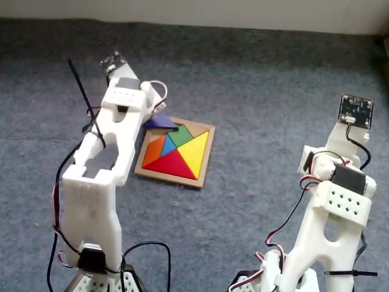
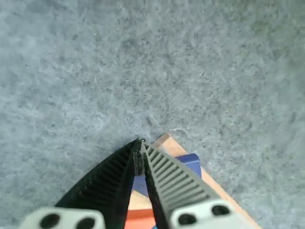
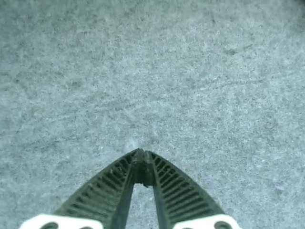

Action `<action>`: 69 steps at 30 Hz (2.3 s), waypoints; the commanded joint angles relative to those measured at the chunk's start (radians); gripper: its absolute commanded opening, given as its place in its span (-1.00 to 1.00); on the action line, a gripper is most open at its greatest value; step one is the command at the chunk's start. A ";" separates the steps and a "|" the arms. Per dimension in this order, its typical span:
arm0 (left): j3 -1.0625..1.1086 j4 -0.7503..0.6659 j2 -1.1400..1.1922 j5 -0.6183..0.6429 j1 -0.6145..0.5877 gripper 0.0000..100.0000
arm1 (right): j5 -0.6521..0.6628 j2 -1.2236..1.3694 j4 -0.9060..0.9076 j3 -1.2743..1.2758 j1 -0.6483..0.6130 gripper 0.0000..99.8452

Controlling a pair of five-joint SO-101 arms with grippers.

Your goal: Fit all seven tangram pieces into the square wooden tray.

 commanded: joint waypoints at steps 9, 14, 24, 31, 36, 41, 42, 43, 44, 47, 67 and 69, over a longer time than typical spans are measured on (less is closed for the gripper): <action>-0.160 0.310 0.008 -0.006 0.061 -0.99 | 0.012 -0.024 -0.027 0.013 -0.016 -0.98; -0.160 0.353 0.007 -0.006 0.077 -0.99 | 0.035 -0.024 -0.027 0.019 -0.016 -0.98; -0.206 0.425 -0.059 -0.008 0.070 -0.99 | 0.035 -0.027 -0.027 0.019 -0.016 -0.98; -0.125 0.446 -0.229 -0.040 0.077 -0.99 | 0.035 -0.031 -0.025 0.019 -0.016 -0.98; -0.004 0.436 -0.338 -0.057 0.114 -0.99 | 0.035 -0.033 -0.018 0.019 -0.041 -0.98; 0.153 0.311 -0.440 -0.081 0.154 -0.99 | 0.034 -0.033 0.035 0.021 -0.145 -0.98; 0.189 0.279 -0.463 -0.089 0.160 -0.99 | 0.034 -0.033 0.041 0.021 -0.170 -0.98; 0.226 0.247 -0.489 -0.089 0.166 -0.99 | 0.031 -0.033 0.047 0.025 -0.191 -0.98; 0.265 0.215 -0.515 -0.092 0.171 -0.99 | 0.014 -0.033 0.041 0.039 -0.208 -0.98; 0.380 0.126 -0.604 -0.094 0.180 -0.99 | -0.012 -0.033 0.039 0.064 -0.251 -0.98; 1.184 -0.453 -1.291 -0.288 0.173 -0.99 | -0.064 -0.412 -0.091 0.314 -0.349 -0.97; 1.251 -0.491 -1.366 -0.334 0.173 -0.99 | -0.064 -0.481 -0.108 0.375 -0.377 -0.97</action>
